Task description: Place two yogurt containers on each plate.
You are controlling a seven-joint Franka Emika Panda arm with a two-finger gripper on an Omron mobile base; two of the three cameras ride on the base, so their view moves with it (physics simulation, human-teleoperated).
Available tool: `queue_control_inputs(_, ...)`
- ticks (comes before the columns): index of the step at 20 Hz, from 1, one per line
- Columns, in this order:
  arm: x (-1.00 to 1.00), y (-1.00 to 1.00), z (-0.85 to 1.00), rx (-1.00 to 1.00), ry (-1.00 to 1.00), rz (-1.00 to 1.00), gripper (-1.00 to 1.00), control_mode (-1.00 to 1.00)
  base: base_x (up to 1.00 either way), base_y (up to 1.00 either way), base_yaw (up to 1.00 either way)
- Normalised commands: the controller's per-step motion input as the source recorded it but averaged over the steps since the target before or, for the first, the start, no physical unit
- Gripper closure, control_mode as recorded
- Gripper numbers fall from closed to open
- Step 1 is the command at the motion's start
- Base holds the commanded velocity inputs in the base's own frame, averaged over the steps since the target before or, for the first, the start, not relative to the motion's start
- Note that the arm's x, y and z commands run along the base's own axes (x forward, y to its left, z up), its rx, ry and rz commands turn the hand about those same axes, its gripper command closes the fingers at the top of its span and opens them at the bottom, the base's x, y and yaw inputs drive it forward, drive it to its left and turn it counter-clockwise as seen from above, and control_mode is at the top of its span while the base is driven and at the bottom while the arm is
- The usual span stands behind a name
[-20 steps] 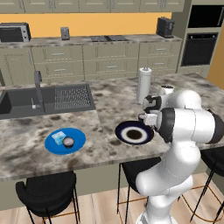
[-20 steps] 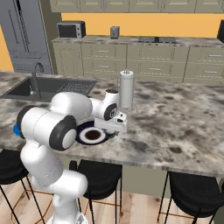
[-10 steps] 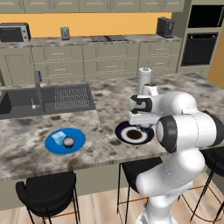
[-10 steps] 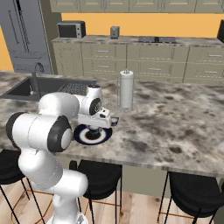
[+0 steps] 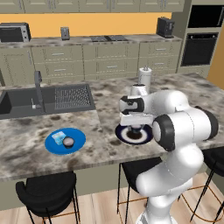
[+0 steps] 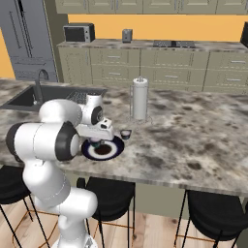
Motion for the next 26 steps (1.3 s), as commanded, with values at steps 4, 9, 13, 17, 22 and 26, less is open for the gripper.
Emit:
queue_control_inputs(4, 0.09, 0.18, 0.0, 0.0, 0.01, 0.0, 1.0, -1.0, 0.0, 0.0, 0.0)
queue_control_inputs(9, 0.02, 0.01, 0.0, 0.0, 0.0, 0.0, 1.0, -1.0, 0.0, 0.0, 0.0)
queue_control_inputs(13, 0.03, 0.09, -0.12, 0.0, 0.0, 0.0, 1.0, -1.0, 0.0, 0.0, 0.0)
queue_control_inputs(17, 0.1, 0.21, -0.38, 0.0, 0.0, 0.0, 1.0, -1.0, 0.0, 0.0, 0.0)
queue_control_inputs(22, 0.15, 0.17, -0.29, 0.0, 0.0, 0.0, 1.0, -1.0, 0.0, 0.0, 0.0)
queue_control_inputs(26, 0.08, 0.05, -0.08, 0.0, 0.0, 0.0, 1.0, -1.0, 0.0, 0.0, 0.0)
